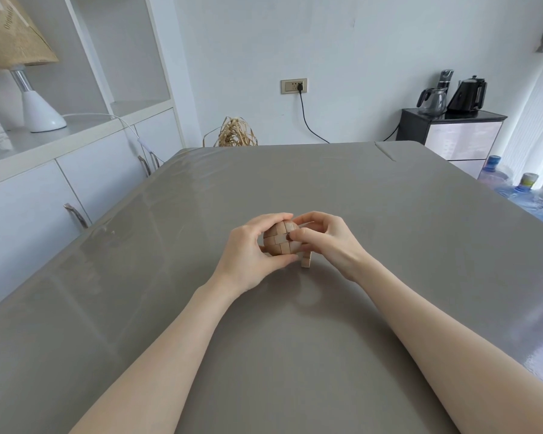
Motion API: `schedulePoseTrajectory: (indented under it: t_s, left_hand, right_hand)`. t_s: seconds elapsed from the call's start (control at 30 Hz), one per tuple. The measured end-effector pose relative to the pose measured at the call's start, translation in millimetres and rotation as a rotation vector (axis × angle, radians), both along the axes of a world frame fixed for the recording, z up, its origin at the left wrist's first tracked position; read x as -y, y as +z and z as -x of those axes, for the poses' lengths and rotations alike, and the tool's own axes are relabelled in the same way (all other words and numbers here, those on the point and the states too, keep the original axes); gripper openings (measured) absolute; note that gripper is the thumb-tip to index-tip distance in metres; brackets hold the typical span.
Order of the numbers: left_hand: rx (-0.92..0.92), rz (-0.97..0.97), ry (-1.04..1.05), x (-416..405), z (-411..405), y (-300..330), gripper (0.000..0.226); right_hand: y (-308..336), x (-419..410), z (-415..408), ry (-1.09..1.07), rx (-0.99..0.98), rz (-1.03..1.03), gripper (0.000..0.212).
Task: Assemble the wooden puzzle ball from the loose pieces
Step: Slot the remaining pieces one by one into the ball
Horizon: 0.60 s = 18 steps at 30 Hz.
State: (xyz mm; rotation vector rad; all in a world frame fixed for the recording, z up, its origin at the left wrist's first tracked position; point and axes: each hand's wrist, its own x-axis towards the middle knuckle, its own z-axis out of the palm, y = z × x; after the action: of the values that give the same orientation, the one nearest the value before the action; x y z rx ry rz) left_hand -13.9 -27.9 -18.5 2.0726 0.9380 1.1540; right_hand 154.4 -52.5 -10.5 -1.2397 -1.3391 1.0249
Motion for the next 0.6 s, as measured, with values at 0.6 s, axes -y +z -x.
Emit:
schedulePoseTrajectory:
  t_s: [0.6]
  left_hand:
    - [-0.01, -0.038, 0.088, -4, 1, -7, 0.064]
  right_hand:
    - [-5, -5, -10, -0.026, -0.076, -0.039, 0.023]
